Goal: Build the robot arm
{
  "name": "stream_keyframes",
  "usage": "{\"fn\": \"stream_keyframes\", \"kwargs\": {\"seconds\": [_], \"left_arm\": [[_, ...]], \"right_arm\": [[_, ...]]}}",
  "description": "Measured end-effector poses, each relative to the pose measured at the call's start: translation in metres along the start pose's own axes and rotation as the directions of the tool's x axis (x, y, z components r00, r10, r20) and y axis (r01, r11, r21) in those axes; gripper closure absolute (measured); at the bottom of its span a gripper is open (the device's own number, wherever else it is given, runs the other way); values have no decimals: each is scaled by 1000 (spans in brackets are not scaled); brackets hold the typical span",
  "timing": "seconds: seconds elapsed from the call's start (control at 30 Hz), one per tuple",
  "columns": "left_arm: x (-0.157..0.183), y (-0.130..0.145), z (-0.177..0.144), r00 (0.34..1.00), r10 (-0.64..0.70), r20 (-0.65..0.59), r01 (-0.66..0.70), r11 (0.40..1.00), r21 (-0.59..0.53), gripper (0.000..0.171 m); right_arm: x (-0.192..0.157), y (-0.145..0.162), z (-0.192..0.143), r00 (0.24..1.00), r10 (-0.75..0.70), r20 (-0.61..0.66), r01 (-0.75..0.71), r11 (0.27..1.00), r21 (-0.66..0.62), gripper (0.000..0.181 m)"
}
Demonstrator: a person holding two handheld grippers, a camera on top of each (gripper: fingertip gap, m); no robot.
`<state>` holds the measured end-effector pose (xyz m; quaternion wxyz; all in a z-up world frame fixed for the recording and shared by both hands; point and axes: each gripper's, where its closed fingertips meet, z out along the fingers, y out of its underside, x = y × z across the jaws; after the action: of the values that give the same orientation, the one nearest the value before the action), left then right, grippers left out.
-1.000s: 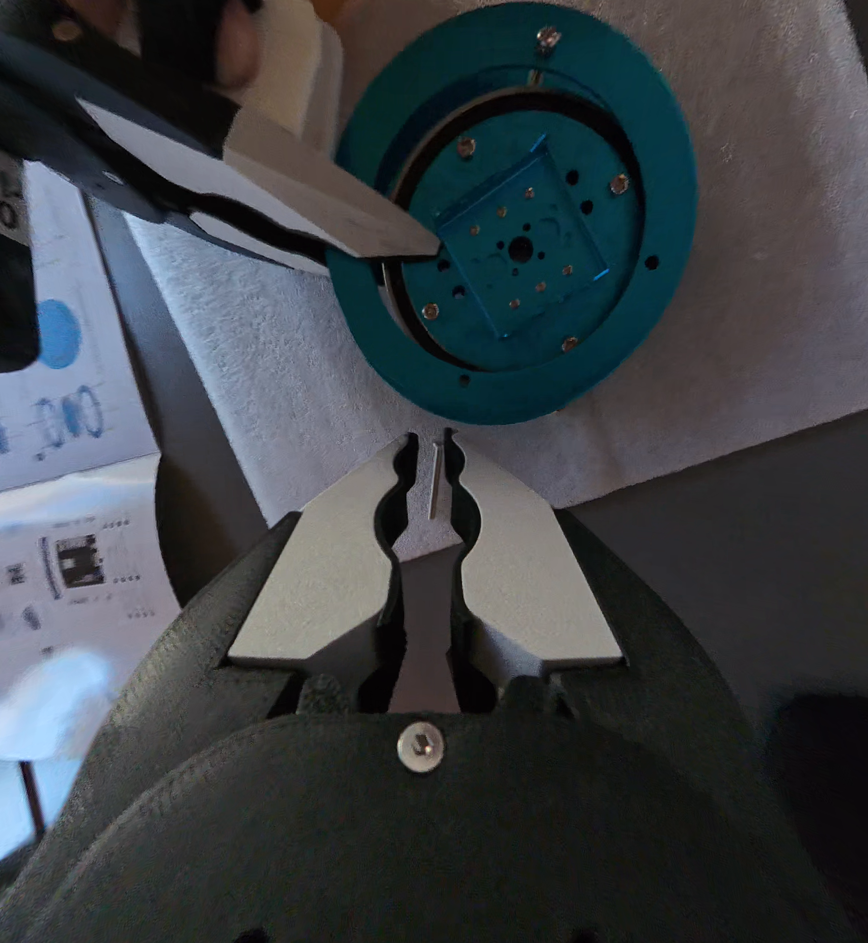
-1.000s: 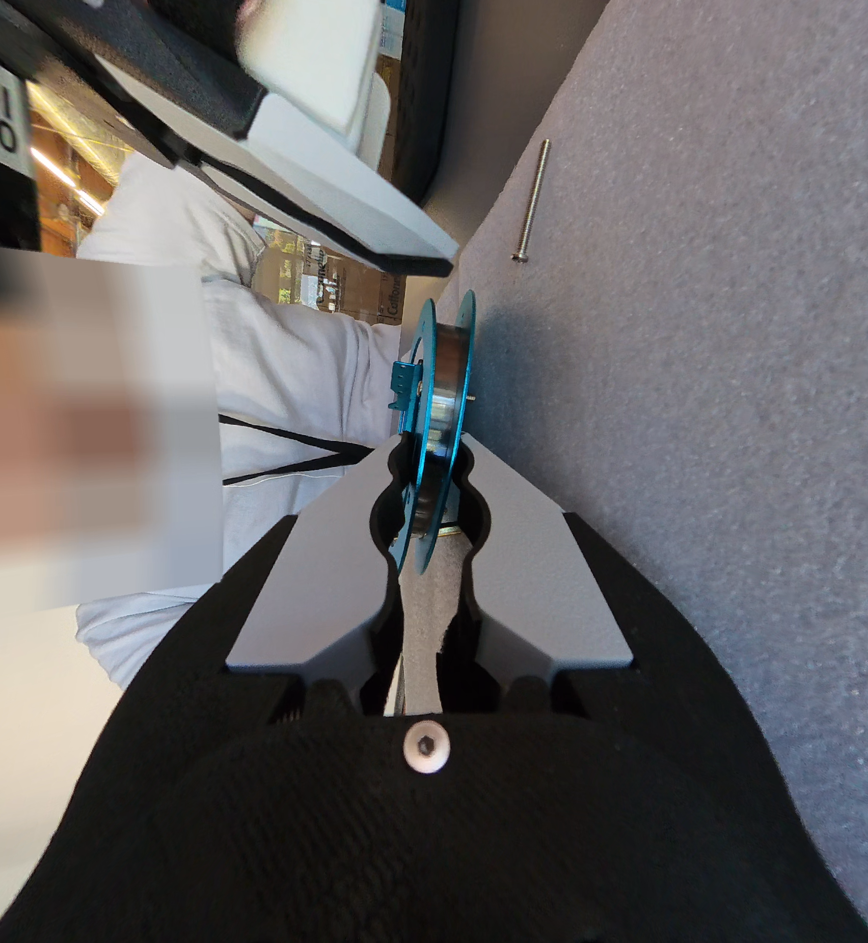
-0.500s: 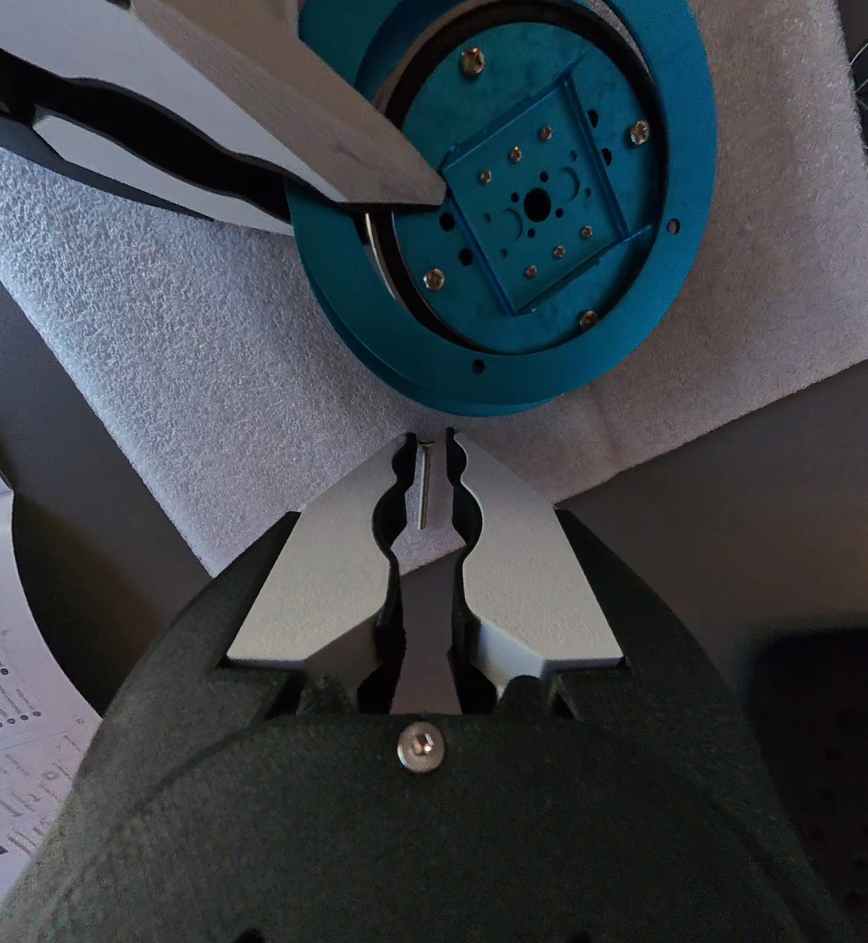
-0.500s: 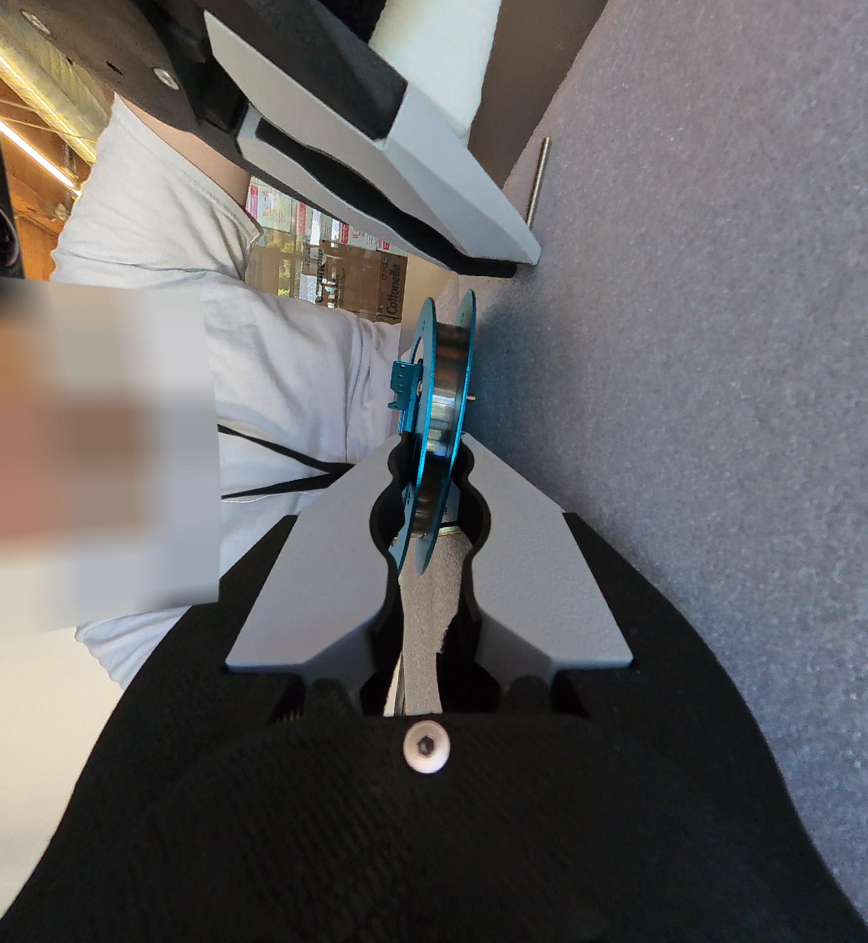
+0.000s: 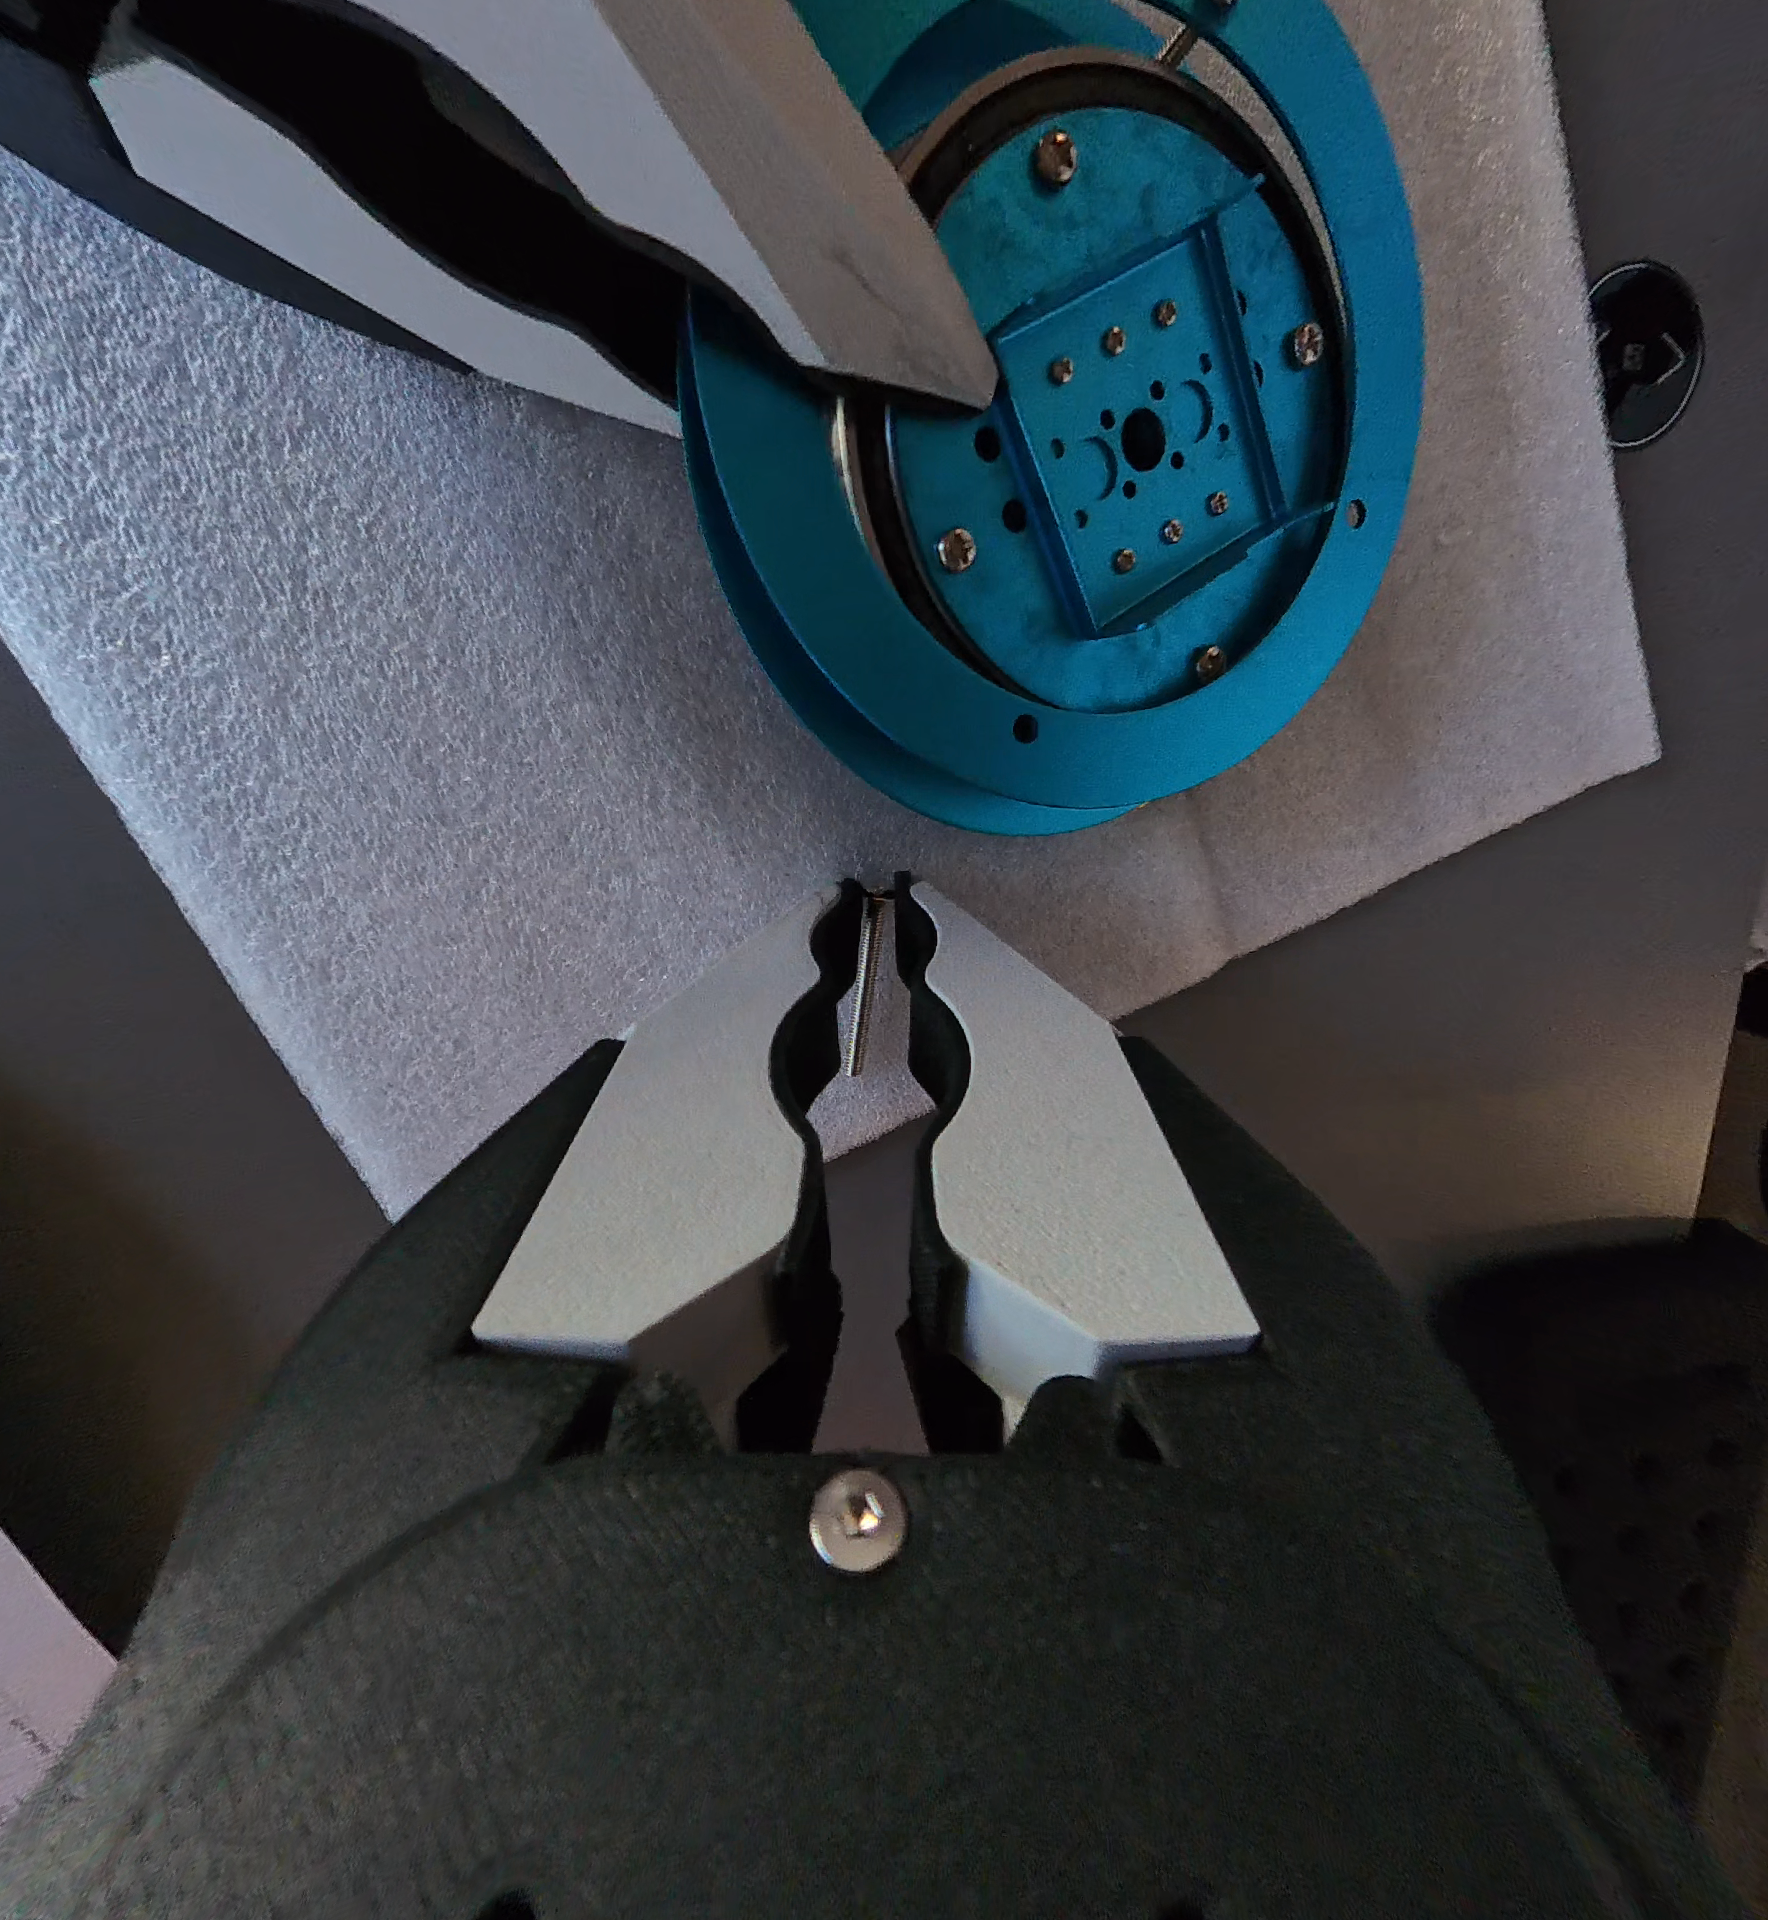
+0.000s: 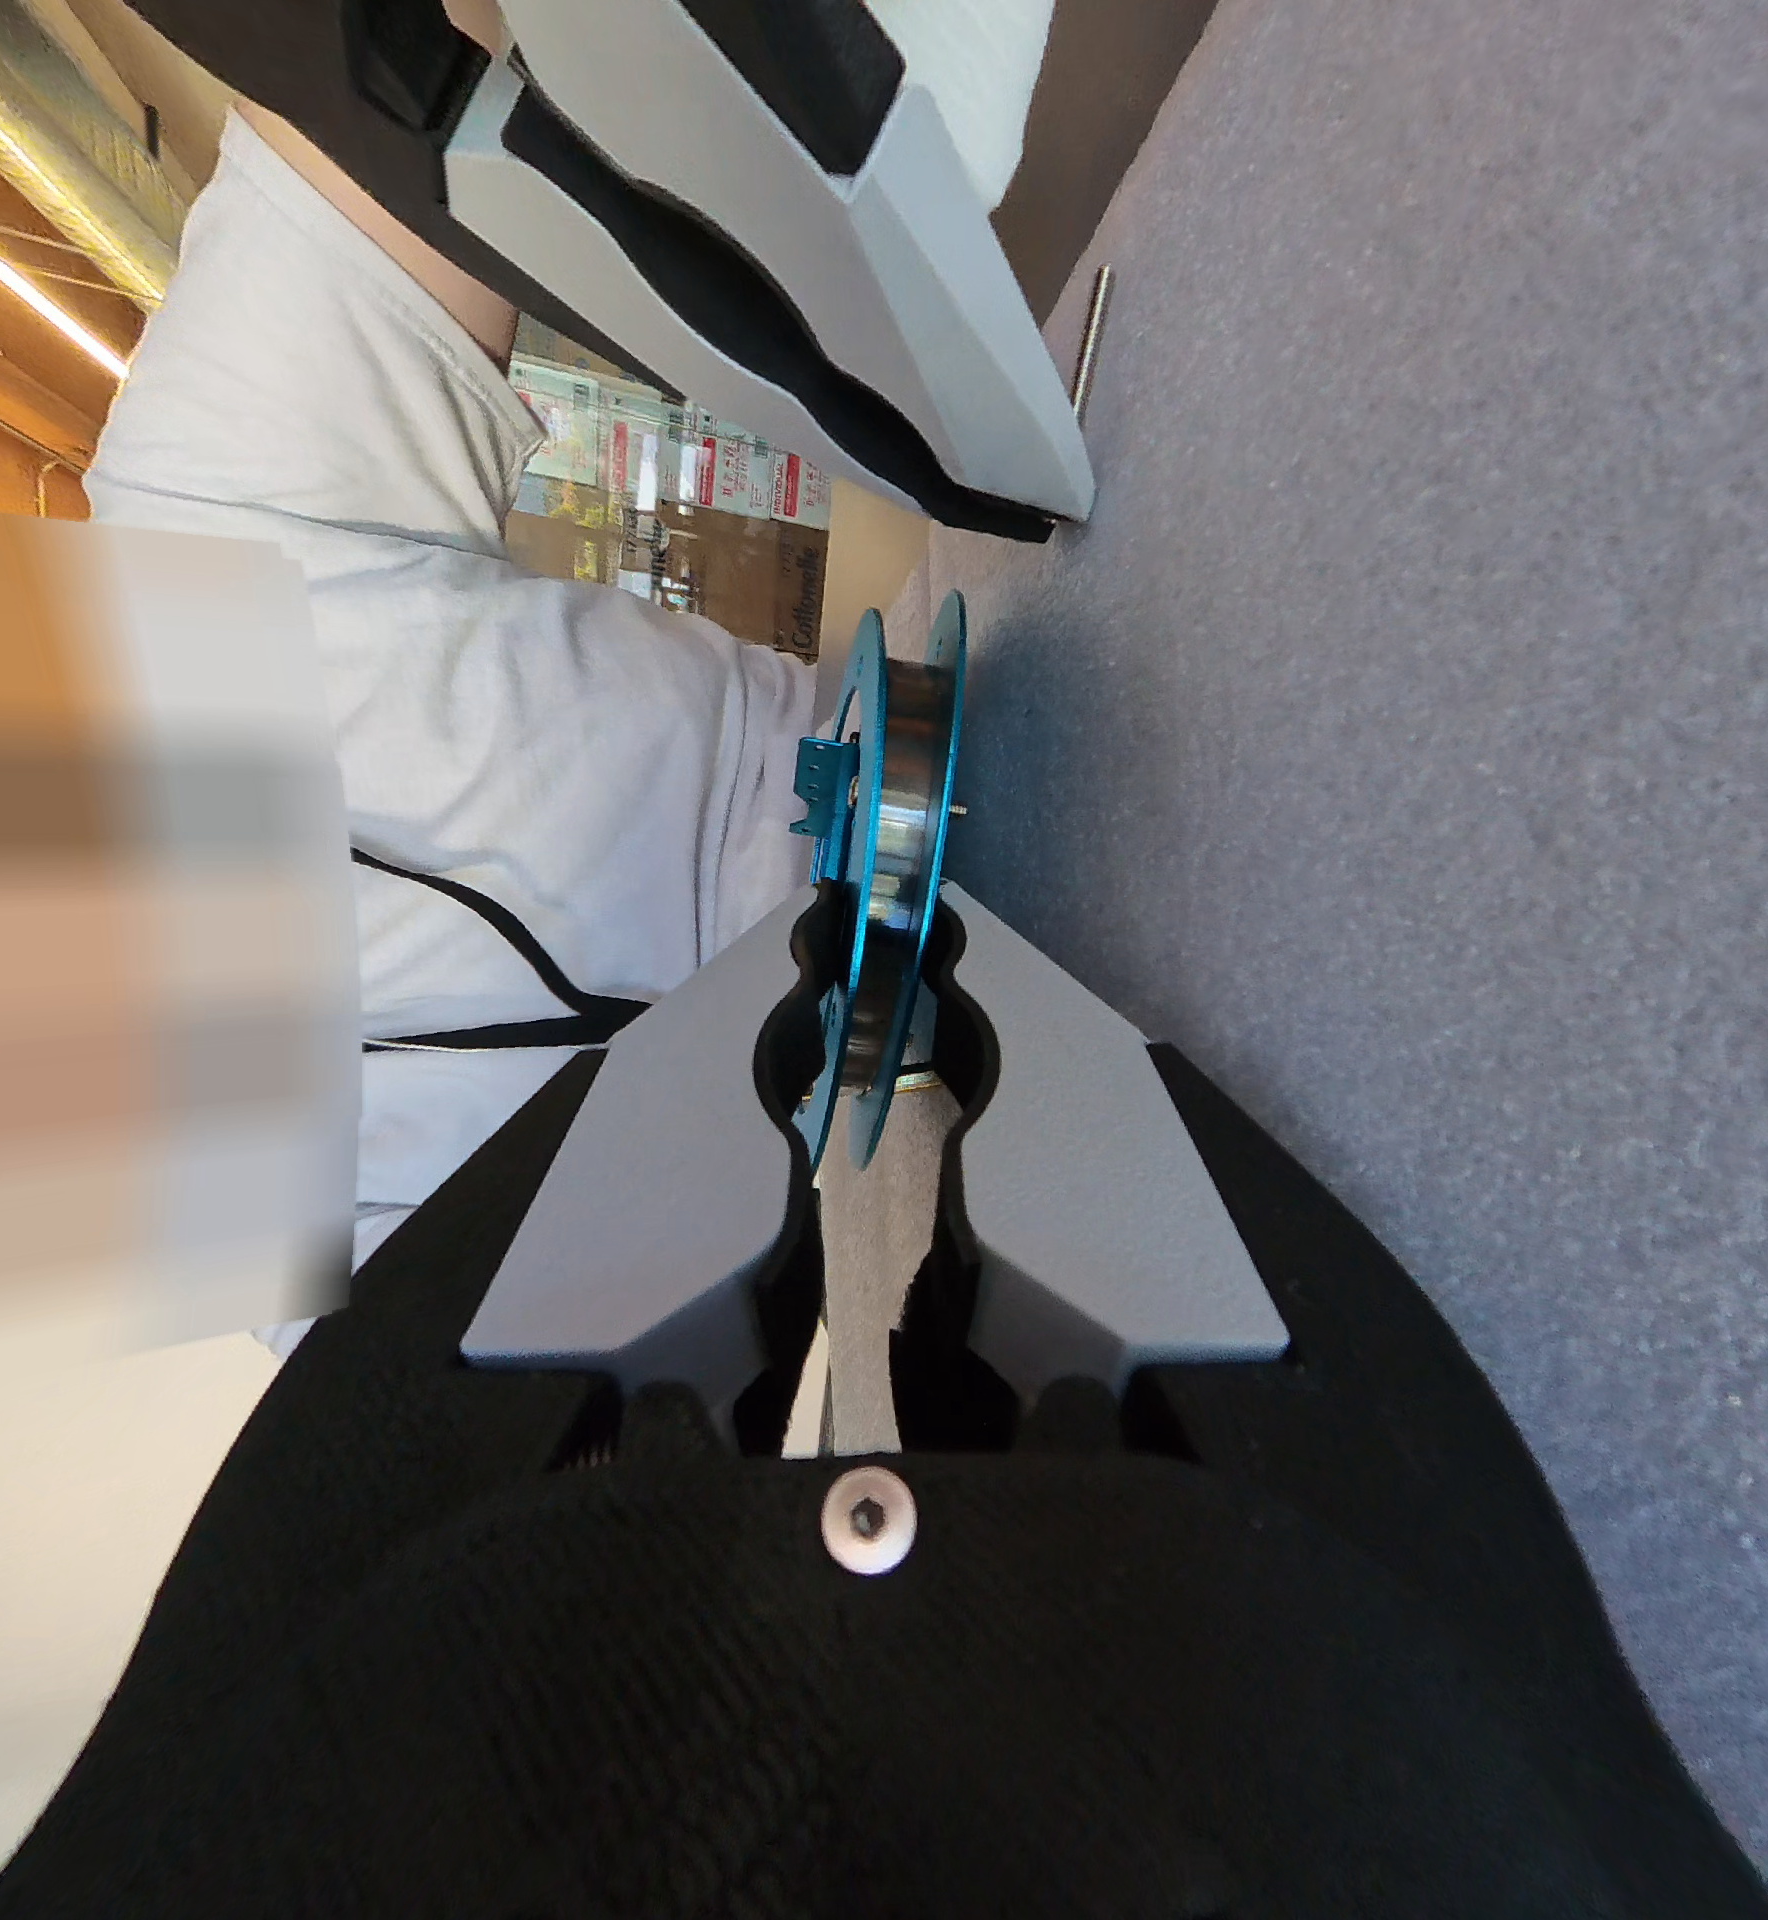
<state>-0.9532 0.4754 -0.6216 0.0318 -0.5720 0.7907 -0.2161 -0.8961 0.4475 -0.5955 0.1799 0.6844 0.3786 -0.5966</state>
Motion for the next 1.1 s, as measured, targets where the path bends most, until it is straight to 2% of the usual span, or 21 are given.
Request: {"fn": "stream_keyframes", "kwargs": {"seconds": [0.1, 0.27, 0.5, 0.6, 0.73, 0.93, 1.0, 1.1], "left_arm": [[0, 0, -4, 1000, 0, 3, 0, 1000, 9, 167], [-6, -11, -32, 996, -56, 73, 48, 993, 104, 167], [-9, -19, -67, 934, -260, 244, 183, 937, 298, 167], [0, -31, -81, 901, -316, 299, 168, 887, 431, 167], [21, -58, -97, 882, -310, 354, 45, 804, 593, 168], [31, -83, -118, 802, -332, 496, -164, 677, 717, 168], [33, -86, -124, 802, -378, 463, -166, 603, 780, 167], [39, -89, -125, 843, -415, 342, -116, 481, 869, 167]], "right_arm": [[0, 0, 0, 1000, 4, 5, -4, 1000, 5, 168], [1, 0, 0, 1000, 16, 1, -16, 1000, 9, 168], [1, -1, 0, 1000, 29, -10, -29, 999, 15, 168], [1, -1, 0, 1000, 27, -8, -27, 999, 27, 168], [1, -1, 0, 999, 32, -8, -32, 999, 36, 168], [0, -1, 0, 999, 26, -25, -24, 998, 61, 168], [0, 0, 0, 999, 21, -30, -18, 997, 69, 168], [0, 1, -1, 1000, 17, -26, -15, 997, 78, 168]]}}
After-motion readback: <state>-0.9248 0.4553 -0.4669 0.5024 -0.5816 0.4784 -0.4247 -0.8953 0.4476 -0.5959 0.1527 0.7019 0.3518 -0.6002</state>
